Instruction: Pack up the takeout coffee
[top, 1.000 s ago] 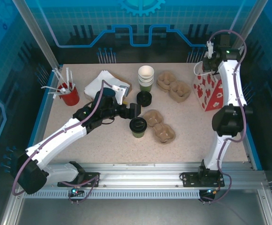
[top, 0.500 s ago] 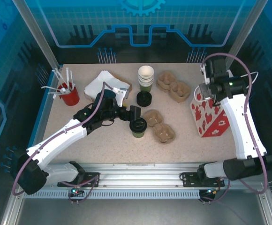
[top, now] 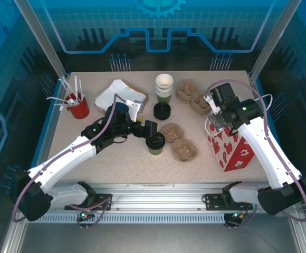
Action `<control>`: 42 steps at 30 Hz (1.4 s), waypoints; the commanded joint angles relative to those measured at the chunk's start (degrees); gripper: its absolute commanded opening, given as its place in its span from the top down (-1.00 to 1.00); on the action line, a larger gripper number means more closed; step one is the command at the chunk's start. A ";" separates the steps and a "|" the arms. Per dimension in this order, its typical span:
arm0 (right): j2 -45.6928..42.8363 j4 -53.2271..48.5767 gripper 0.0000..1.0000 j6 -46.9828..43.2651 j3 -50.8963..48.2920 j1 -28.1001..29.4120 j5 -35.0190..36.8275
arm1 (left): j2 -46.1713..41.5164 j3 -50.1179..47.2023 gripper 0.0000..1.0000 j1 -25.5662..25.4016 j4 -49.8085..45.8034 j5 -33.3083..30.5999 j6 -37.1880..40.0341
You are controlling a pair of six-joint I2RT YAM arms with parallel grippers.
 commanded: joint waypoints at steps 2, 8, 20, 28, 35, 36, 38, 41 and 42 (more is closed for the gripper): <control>0.34 4.57 1.00 -4.37 -0.67 1.75 -5.19 | -1.09 -0.17 -0.83 -0.44 0.11 0.47 1.42; 1.95 7.01 1.00 -6.99 0.63 2.70 -7.76 | -1.08 -0.16 -0.83 -0.42 -0.20 -0.28 1.52; 2.89 8.63 1.00 -8.91 4.47 2.80 -11.69 | -0.32 0.46 -0.83 -0.39 -0.24 -0.87 1.87; 3.44 13.19 1.00 -10.43 1.97 1.70 -13.14 | 0.46 0.56 -0.83 -0.37 0.01 -0.61 1.67; 4.54 20.10 1.00 -13.22 0.35 1.24 -15.33 | 0.27 0.49 -0.83 -0.41 -0.18 -0.69 1.68; 4.96 20.63 1.00 -13.74 0.49 1.15 -15.41 | 0.14 0.47 -0.83 -0.44 -0.24 -0.76 1.69; 5.73 21.60 1.00 -14.87 0.65 0.93 -15.48 | 0.00 0.28 -0.83 -0.33 -0.20 -1.00 1.69; 6.58 23.09 1.00 -16.43 0.27 0.88 -15.23 | -0.02 0.24 -0.83 -0.38 -0.18 -1.10 1.66; 6.82 23.33 1.00 -17.19 0.09 0.86 -14.97 | 0.02 0.19 -0.83 -0.37 -0.18 -1.05 1.69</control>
